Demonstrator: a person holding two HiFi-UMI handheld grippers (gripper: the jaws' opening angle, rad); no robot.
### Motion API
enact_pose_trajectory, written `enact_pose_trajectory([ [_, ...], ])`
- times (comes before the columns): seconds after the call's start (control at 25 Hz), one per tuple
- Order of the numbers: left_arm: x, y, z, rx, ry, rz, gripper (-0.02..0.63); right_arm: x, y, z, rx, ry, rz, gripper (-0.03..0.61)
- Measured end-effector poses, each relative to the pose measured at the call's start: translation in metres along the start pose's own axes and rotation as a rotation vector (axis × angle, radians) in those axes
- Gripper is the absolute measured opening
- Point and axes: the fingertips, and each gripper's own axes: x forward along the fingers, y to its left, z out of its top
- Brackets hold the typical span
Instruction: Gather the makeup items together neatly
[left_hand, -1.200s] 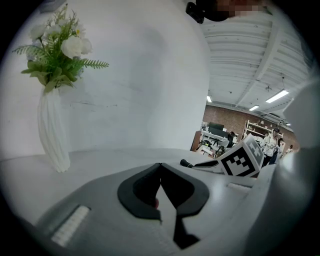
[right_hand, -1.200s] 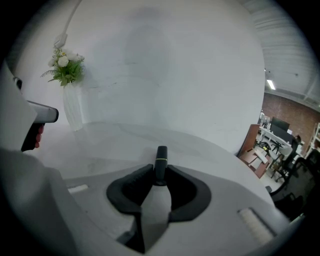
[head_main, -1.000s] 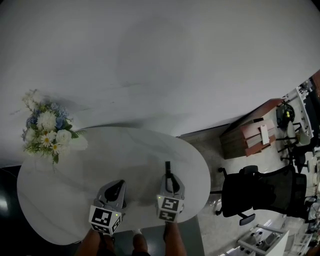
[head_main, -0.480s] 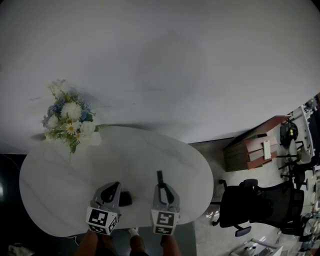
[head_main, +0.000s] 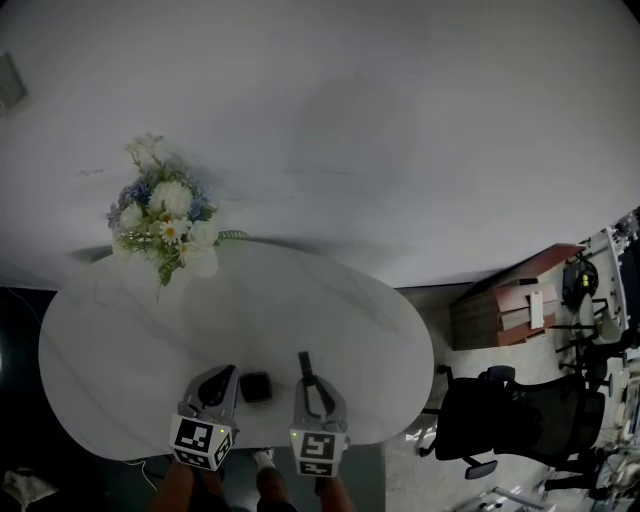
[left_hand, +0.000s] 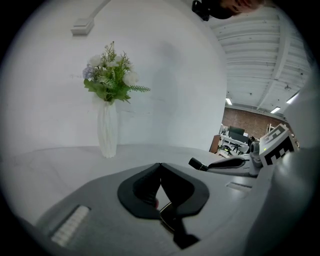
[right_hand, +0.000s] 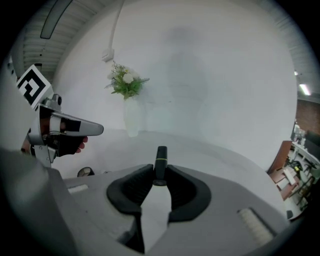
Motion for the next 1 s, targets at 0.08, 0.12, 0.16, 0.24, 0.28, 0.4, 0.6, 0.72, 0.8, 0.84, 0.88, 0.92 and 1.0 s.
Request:
enact_pose_trajectory([
  [0.08,-0.005,0.001,-0.005,-0.005,0.000,0.006,0.011,-0.001,0.005,-0.007,-0.011,0.012,0.010,0.092],
  [0.12,-0.007,0.002,-0.007,-0.008,0.000,0.009,0.011,-0.001,0.008,-0.011,-0.015,0.021,0.015,0.092],
  [0.16,-0.009,0.002,-0.009,-0.011,0.001,0.012,0.011,-0.002,0.010,-0.015,-0.018,0.030,0.020,0.092],
  [0.24,-0.012,0.003,-0.014,-0.016,0.004,0.017,0.011,-0.001,0.014,-0.023,-0.027,0.048,0.027,0.092],
  [0.28,-0.014,0.004,-0.016,-0.019,0.006,0.020,0.011,-0.001,0.016,-0.027,-0.030,0.056,0.029,0.092],
  [0.4,-0.018,0.004,-0.023,-0.022,0.012,0.027,0.011,-0.002,0.022,-0.041,-0.033,0.084,0.039,0.092],
  [0.6,-0.025,0.005,-0.031,-0.029,0.017,0.035,0.011,0.000,0.027,-0.064,-0.031,0.123,0.041,0.093],
  [0.72,-0.029,0.006,-0.036,-0.031,0.021,0.039,0.011,0.001,0.028,-0.072,-0.027,0.129,0.038,0.094],
  [0.8,-0.032,0.006,-0.039,-0.032,0.024,0.043,0.011,0.002,0.028,-0.073,-0.024,0.125,0.035,0.094],
  [0.84,-0.033,0.007,-0.040,-0.032,0.025,0.044,0.011,0.003,0.027,-0.073,-0.023,0.123,0.034,0.094],
  [0.88,-0.035,0.007,-0.040,-0.033,0.026,0.046,0.011,0.003,0.027,-0.072,-0.024,0.123,0.032,0.094],
  [0.92,-0.035,0.008,-0.041,-0.033,0.026,0.048,0.011,0.004,0.027,-0.072,-0.025,0.123,0.030,0.094],
  [1.0,-0.037,0.008,-0.040,-0.034,0.023,0.049,0.011,0.004,0.027,-0.071,-0.026,0.122,0.027,0.094],
])
